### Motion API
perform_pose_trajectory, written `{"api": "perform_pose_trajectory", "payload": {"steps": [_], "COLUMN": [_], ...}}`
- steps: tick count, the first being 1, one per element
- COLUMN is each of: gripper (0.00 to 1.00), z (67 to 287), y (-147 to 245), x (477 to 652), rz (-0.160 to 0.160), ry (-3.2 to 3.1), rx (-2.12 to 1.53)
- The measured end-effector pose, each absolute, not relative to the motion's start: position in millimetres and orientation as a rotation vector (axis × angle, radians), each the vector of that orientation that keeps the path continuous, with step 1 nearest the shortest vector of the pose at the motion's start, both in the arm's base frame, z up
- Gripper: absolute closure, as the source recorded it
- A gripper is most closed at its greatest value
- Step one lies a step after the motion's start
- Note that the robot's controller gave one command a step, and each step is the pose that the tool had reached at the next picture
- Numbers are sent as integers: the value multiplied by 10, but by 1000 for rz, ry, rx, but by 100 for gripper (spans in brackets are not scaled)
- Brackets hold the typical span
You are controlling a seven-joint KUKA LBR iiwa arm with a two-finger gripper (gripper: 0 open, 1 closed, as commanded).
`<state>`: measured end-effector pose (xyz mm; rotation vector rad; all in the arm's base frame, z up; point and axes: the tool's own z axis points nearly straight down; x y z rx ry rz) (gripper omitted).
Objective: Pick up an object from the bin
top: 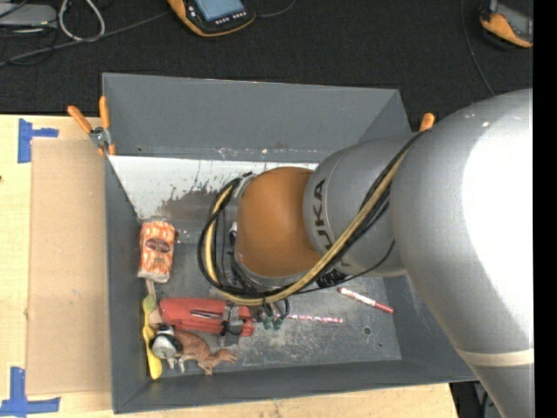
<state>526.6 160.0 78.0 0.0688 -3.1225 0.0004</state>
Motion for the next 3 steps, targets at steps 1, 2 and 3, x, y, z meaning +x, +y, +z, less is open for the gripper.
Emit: {"api": "perform_pose_trajectory", "payload": {"steps": [1,2,3], "gripper": [100,100,100], "z": [780,780,780], "y": [1600,1600,1600], "x": [5266,5266,5266], "rz": [0,0,0], "ry": [-3122,-3122,-3122], "rx": [68,68,68]}}
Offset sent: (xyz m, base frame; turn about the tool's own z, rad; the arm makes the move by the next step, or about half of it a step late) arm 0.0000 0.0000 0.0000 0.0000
